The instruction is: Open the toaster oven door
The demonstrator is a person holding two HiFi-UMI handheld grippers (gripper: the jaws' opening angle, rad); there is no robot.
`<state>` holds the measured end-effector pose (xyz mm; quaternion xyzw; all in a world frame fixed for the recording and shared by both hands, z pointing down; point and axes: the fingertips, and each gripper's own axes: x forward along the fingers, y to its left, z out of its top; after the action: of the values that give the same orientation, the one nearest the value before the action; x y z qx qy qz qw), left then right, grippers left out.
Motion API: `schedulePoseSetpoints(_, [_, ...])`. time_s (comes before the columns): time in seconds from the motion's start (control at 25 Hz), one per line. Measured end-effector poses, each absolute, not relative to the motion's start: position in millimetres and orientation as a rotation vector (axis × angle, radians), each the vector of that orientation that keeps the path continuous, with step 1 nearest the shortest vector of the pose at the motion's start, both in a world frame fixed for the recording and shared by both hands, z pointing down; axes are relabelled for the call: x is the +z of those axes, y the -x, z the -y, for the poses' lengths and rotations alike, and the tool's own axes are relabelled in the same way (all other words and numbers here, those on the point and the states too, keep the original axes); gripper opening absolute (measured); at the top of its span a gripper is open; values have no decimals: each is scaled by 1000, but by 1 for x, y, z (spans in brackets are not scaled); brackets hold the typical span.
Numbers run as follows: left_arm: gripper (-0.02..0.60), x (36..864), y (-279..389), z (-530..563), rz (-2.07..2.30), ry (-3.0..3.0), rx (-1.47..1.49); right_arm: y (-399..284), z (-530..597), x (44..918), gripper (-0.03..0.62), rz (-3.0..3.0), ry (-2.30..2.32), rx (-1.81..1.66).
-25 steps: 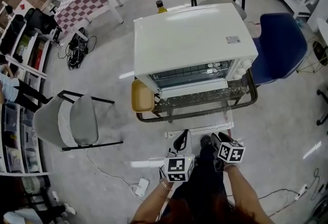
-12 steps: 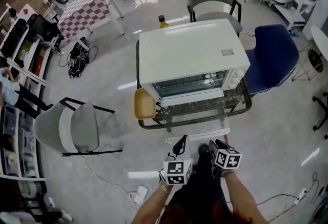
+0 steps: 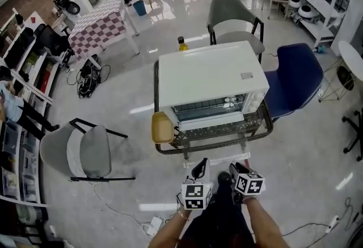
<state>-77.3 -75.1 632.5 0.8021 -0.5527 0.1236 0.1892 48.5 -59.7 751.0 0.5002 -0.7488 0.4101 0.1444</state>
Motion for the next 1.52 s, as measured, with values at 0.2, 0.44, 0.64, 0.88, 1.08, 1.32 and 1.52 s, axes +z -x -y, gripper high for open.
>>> schedulePoseSetpoints(0.2, [15,617,76,80,1561,-2269,339,-47,68,728,97,2195,-1458,1153])
schedulePoseSetpoints(0.44, [15,598,74,85,1573,-2274,319,-43,74,702,92,2241,-1441,1105])
schedulePoseSetpoints(0.64, [14,582,74,89,1592,-2279,314,-42,79,681,75,2266,-1447,1079])
schedulePoseSetpoints(0.88, [14,563,73,94,1617,-2287,308,-41,88,656,71,2322,-1456,1046])
schedulePoseSetpoints(1.08, [15,549,73,100,1633,-2278,296,-44,98,632,51,2357,-1469,983])
schedulePoseSetpoints(1.32, [14,535,67,106,1626,-2260,279,-50,106,607,20,2396,-1489,924])
schedulePoseSetpoints(1.52, [14,516,63,116,1628,-2263,253,-52,116,587,2,2426,-1497,898])
